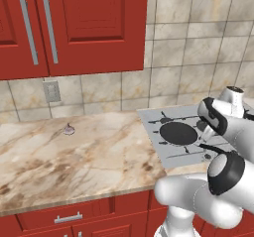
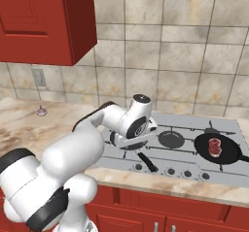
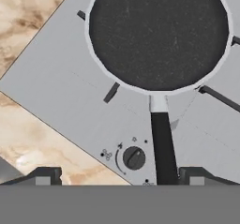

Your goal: Place both pans onto different burners. Then place the garlic and the steak on different pans.

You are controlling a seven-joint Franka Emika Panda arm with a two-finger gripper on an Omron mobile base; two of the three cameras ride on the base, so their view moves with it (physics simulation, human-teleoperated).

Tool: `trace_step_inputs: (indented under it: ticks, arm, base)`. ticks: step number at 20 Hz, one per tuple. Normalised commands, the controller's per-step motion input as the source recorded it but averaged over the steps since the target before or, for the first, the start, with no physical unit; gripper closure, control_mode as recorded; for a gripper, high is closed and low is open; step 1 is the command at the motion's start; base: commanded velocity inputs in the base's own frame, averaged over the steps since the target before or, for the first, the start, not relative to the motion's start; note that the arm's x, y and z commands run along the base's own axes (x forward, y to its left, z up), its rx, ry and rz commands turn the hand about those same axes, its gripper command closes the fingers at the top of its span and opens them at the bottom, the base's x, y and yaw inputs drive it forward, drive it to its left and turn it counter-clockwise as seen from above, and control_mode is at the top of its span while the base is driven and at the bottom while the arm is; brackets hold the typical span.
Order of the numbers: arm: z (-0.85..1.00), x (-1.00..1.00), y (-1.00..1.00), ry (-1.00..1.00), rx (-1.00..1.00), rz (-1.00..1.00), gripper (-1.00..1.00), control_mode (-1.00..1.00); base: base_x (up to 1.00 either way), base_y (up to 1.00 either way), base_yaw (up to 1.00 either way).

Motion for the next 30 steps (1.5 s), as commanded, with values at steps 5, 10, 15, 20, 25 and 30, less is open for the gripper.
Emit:
trace_step_inputs:
  ticks: [5,10,15,20,25,30]
  arm:
    - [0.24,-0.01,0.73,-0.02,0.00,0.00,-1.00,-1.00]
    - [0.04,0.00,0.80,-0.05,0.00,0.04,-1.00,-1.00]
    - [0.00,0.00,0.73,-0.03,0.00,0.07,-1.00,-1.00]
    - [0.00,0.00,0.63,-0.04,0.01,0.10,-1.00,-1.00]
    - [0.00,0.03,0.69,-0.01,0.03,0.05,-1.00,-1.00]
    - [0.00,0.00,0.52,0.00,0.05,0.06,-1.00,-1.00]
  base:
    - [0.00,0.00,0.00]
    - [0.00,0.00,0.00]
    - [0.00,0.00,0.00]
    - [0.00,0.00,0.00]
    - [0.00,0.00,0.00]
    - [0.00,0.00,0.00]
